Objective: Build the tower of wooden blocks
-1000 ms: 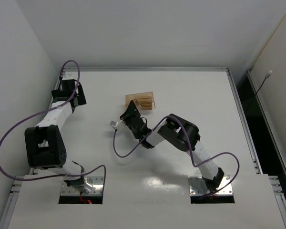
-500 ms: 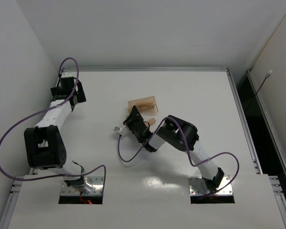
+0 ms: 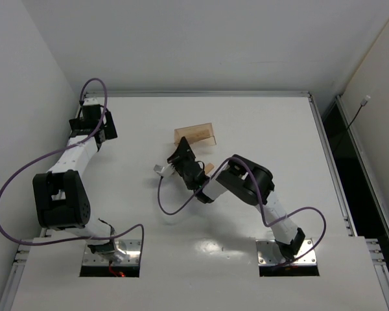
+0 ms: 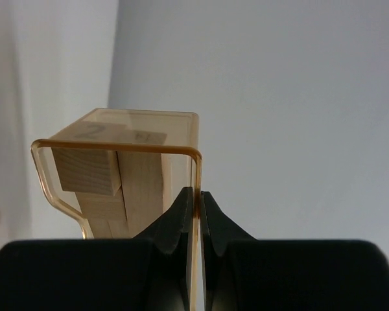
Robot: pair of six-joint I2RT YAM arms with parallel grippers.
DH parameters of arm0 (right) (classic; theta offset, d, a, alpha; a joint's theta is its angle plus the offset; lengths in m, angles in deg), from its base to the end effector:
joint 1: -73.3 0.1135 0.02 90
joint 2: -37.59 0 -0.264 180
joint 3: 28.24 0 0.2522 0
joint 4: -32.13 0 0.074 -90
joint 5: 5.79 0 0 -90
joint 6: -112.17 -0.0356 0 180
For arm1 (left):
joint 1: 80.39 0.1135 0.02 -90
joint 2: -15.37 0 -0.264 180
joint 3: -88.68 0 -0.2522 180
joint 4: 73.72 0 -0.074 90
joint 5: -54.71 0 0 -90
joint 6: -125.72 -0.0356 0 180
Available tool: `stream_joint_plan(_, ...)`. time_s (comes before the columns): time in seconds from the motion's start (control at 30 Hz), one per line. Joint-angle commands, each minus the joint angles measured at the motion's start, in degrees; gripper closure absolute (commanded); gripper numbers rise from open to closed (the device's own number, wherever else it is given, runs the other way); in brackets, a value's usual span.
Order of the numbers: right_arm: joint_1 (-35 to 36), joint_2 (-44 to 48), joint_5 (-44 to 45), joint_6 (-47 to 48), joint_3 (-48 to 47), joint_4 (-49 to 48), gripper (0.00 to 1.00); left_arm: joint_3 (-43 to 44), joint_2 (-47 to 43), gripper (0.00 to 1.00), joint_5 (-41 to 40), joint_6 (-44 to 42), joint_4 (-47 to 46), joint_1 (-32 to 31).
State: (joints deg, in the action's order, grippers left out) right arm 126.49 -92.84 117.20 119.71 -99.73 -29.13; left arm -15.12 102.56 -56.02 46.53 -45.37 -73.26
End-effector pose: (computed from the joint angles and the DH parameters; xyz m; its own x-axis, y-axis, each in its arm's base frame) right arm 0.2702 0.3287 0.1026 0.3394 -0.9343 0.1093 0.0694 -0.0910 -0.9934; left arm 0.3334 0.0544 0.2611 -0.5451 -0.2450 -0.8018 -0.4988 0.8634 0.0754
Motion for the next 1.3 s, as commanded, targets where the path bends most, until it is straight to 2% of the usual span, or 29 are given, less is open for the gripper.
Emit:
stream_joint_plan(0.0,-0.5,-3.6,1.3,1.2,1.6,-29.3,1.00,1.8,-0.1,0.01,0.5,0.5,-0.4,0.7)
stream_joint_plan(0.13,-1.0,-4.3,0.7,1.2,1.0,-29.3,1.00,1.8,-0.1,0.01,0.5,0.5,-0.4,0.7)
stream_joint_plan(0.5,-1.0,6.3,0.0,2.3,-3.4,-29.3,1.00,2.3,0.4,0.01,1.0,1.1,-0.4,0.7)
stream_joint_plan(0.67,-1.0,-1.7,0.8,2.3,3.8,-29.3,1.00,1.7,1.6,0.01,1.0,1.6,-1.0,0.2)
stream_joint_plan(0.93,-1.0,-4.7,0.9,2.3,3.8,-29.3,1.00,3.0,1.6,0.01,1.0,1.1,-1.0,-0.4)
stream_joint_plan(1.17,-0.5,7.5,0.4,3.4,0.0,-29.3,1.00,3.5,1.6,0.01,1.6,1.1,-1.0,-0.4)
stream_joint_plan(1.27,-0.5,7.0,0.4,3.4,2.0,-29.3,1.00,2.9,2.1,0.01,1.6,1.1,-1.0,-0.4)
